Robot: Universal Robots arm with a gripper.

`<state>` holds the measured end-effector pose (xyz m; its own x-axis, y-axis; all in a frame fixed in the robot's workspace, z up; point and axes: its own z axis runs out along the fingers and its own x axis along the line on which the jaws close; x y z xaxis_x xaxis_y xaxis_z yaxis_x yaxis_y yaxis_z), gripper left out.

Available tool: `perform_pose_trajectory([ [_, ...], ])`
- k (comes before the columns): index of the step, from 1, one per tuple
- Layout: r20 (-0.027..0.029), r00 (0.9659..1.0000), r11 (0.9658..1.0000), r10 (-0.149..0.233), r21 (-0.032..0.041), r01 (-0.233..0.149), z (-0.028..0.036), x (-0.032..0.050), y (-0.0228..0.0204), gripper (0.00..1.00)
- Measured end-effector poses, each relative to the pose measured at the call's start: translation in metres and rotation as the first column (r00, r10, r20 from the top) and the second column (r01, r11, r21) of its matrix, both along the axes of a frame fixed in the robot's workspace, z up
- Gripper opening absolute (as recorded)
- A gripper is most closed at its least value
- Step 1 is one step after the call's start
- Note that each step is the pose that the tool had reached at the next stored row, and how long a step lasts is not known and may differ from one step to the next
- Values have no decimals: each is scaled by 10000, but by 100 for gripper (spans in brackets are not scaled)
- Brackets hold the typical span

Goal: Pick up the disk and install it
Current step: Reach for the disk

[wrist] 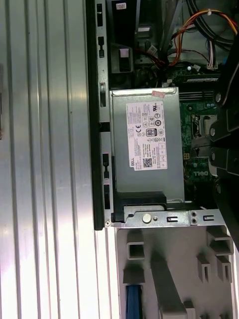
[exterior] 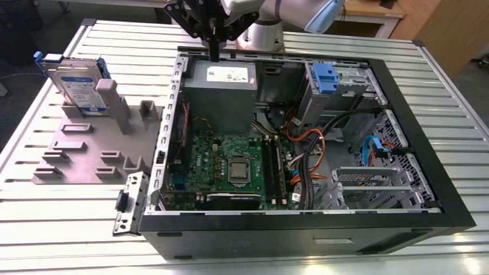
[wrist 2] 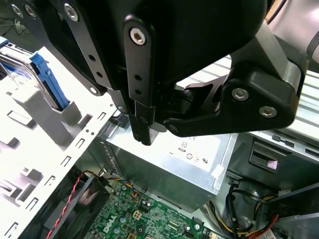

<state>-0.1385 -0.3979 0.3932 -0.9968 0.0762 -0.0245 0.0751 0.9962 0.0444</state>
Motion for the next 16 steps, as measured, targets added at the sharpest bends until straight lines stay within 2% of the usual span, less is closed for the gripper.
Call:
perform_pose_trajectory([
  [5, 0, 10000, 10000, 1, 0, -1, -1, -55, 0, 11],
  [16, 0, 10000, 10000, 0, 0, 0, -1, -86, 0, 11],
])
